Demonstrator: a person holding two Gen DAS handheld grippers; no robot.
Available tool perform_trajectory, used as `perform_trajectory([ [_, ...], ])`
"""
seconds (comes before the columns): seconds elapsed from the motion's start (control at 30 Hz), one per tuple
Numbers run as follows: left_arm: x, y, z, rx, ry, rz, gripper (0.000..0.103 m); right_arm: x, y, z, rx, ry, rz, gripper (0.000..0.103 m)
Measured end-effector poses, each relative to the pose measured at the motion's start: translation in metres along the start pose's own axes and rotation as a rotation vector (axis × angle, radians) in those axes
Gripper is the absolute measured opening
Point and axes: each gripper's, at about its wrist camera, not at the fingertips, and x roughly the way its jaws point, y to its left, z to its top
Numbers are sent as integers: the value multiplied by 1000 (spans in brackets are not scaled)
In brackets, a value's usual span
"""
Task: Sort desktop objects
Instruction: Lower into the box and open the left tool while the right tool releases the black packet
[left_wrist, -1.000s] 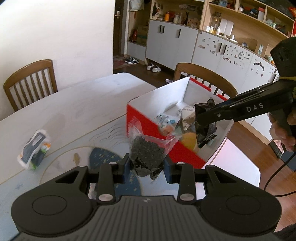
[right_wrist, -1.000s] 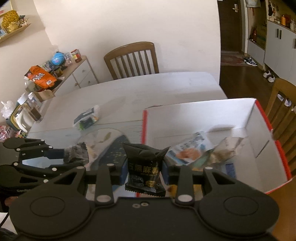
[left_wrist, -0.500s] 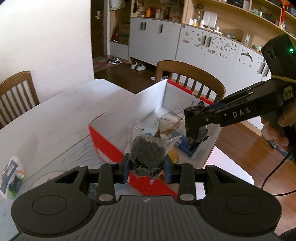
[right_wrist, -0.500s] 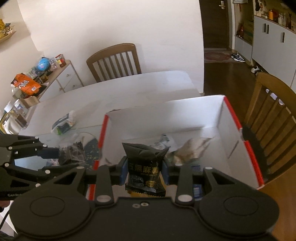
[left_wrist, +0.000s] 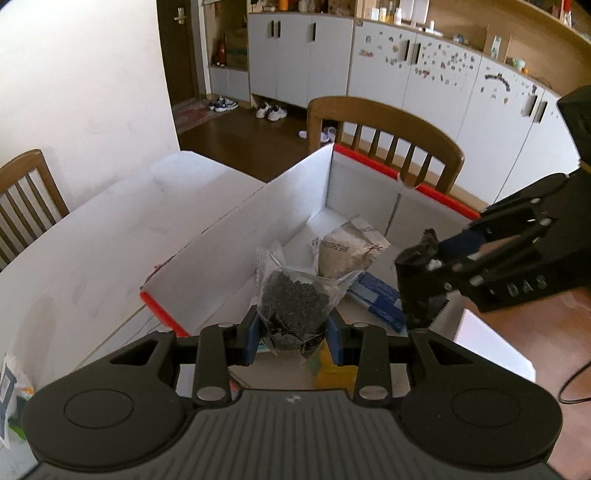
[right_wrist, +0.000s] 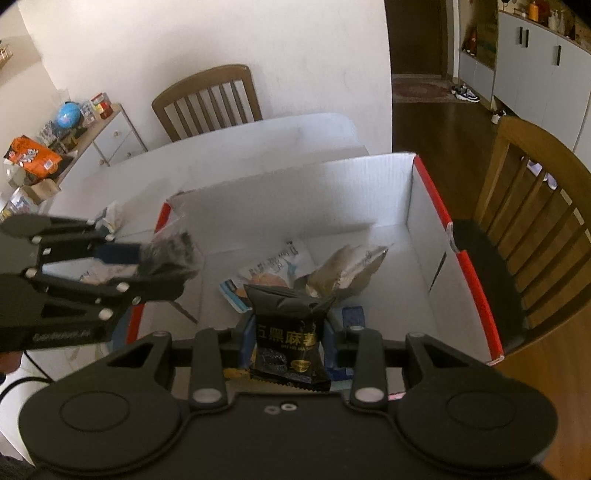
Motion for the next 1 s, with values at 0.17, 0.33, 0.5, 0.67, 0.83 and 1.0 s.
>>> perform_trajectory([
  [0.17, 24, 0, 13, 23, 51, 18, 35, 12, -4, 2, -17, 47, 17, 35],
  [0.33, 46, -3, 20, 49, 112, 29, 35, 24, -8, 2, -46, 101, 28, 35],
  [0.5, 65, -5, 23, 83, 146, 72, 35, 33, -14, -1, -47, 131, 30, 35],
  [0.67, 80, -1, 21, 85, 193, 90, 35, 44, -14, -7, -49, 161, 35, 35],
  [0.83, 92, -2, 24, 100, 225, 104, 35, 51, -12, -8, -72, 187, 52, 35],
  [1.0, 102, -5, 23, 119, 259, 110, 35, 59, -12, -10, -66, 206, 53, 35],
])
